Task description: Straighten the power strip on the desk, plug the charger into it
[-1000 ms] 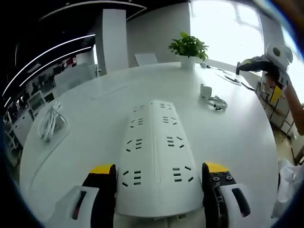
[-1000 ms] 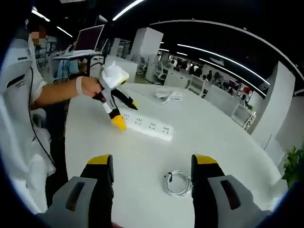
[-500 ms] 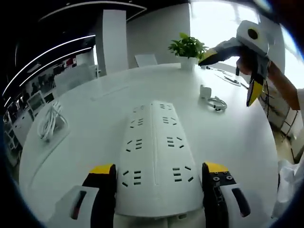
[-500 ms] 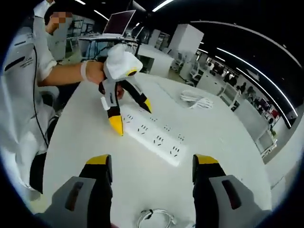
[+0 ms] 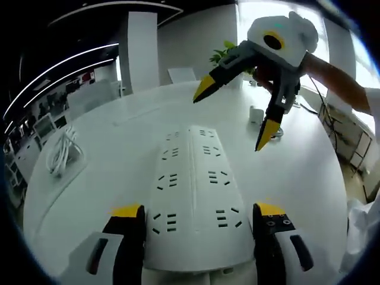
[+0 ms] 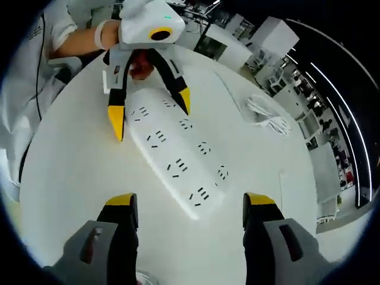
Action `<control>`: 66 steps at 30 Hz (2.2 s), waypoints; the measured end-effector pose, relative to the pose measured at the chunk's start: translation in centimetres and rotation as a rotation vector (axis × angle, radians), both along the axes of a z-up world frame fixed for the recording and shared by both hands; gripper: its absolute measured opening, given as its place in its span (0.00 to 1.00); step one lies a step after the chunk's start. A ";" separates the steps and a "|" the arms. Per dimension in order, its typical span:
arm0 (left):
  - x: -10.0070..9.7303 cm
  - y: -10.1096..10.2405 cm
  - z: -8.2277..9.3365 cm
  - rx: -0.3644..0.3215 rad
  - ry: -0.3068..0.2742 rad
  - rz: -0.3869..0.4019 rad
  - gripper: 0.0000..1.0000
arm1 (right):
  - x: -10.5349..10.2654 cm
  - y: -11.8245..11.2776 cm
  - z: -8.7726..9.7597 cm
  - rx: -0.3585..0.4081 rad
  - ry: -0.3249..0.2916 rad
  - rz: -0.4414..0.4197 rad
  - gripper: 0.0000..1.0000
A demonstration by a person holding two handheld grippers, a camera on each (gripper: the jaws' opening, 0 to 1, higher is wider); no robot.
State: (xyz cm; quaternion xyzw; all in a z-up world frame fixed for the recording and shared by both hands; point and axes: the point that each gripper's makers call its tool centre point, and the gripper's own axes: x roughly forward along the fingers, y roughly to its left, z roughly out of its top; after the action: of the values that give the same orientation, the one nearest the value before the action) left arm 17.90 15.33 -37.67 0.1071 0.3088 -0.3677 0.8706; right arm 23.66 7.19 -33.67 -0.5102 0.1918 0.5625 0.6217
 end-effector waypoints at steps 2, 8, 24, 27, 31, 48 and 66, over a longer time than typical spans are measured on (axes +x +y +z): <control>0.0 0.0 0.0 0.000 0.002 0.000 0.75 | 0.5 0.4 -0.3 -0.041 0.009 0.025 0.71; 0.0 0.0 0.0 0.001 0.003 -0.001 0.75 | 1.4 1.0 -1.7 -0.178 0.031 0.087 0.73; -0.3 0.2 0.0 0.004 0.005 0.001 0.75 | 1.3 3.3 -3.8 -0.375 0.082 0.233 0.68; -0.4 0.1 0.0 0.003 0.005 0.001 0.75 | 1.1 3.1 -4.0 -0.393 0.110 0.244 0.65; -0.5 0.2 0.0 0.007 0.006 0.002 0.75 | 1.0 3.1 -4.0 -0.408 0.116 0.256 0.64; -0.5 0.0 -0.1 0.013 0.013 -0.031 0.75 | 0.8 2.7 -3.9 -0.394 0.116 0.240 0.63; -0.5 -0.2 -0.2 0.032 0.035 -0.118 0.76 | 0.3 2.0 -3.9 -0.377 0.133 0.156 0.62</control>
State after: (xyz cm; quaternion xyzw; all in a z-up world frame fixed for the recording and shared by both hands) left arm 17.39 15.13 -37.88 0.1325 0.3231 -0.4154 0.8400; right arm 23.95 9.20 -37.60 -0.5925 0.2940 0.5956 0.4557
